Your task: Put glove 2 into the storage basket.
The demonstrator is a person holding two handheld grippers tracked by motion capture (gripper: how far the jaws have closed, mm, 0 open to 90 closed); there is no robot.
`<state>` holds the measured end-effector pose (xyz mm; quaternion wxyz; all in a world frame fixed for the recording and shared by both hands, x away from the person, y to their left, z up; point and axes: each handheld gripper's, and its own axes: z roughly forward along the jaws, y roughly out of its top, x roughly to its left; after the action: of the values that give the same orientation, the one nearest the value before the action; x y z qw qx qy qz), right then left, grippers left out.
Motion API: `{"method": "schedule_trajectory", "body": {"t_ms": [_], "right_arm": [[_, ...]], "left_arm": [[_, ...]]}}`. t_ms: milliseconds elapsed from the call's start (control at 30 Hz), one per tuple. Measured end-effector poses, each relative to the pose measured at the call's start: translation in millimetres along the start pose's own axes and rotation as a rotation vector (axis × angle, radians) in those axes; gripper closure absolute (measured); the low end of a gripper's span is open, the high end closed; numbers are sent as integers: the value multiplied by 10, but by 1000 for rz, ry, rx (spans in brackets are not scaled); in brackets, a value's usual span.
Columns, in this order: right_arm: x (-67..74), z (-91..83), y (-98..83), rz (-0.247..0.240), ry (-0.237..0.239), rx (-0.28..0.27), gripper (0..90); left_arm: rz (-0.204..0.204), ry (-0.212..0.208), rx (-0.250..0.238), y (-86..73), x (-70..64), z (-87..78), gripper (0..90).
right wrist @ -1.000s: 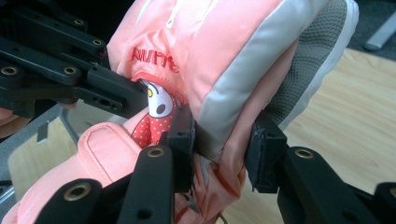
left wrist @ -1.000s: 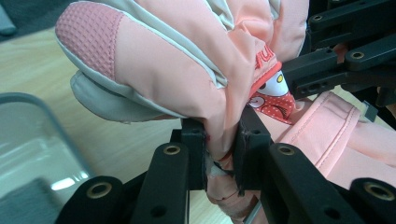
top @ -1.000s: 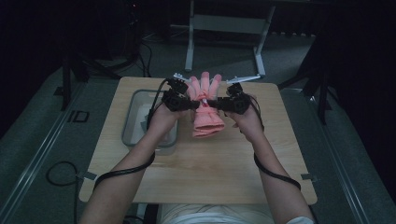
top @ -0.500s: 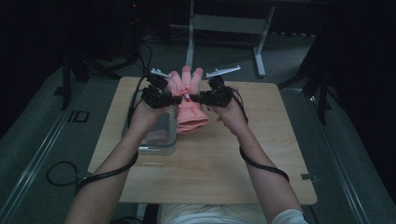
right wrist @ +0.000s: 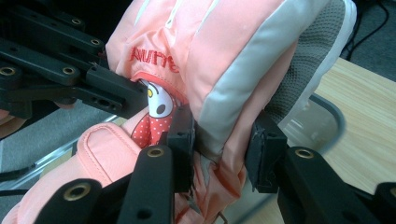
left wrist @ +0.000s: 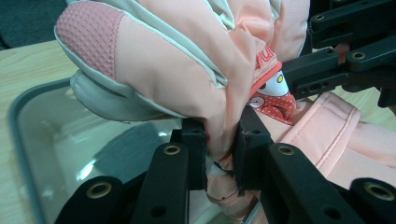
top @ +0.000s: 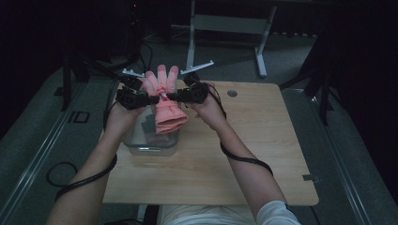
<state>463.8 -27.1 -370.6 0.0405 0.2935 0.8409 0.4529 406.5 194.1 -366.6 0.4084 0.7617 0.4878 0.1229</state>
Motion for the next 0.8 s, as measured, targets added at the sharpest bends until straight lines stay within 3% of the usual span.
{"method": "schedule_trajectory", "body": {"t_ms": [167, 300, 800], "right_arm": [[65, 189, 109, -23, 13, 25, 663], [65, 333, 119, -27, 15, 48, 663], [-116, 839, -179, 33, 9, 140, 663]], "left_arm": [[-32, 17, 0, -63, 157, -46, 765], [-49, 22, 11, -133, 263, 10, 765], [-119, 18, 90, -442, 526, 452, 763]]}}
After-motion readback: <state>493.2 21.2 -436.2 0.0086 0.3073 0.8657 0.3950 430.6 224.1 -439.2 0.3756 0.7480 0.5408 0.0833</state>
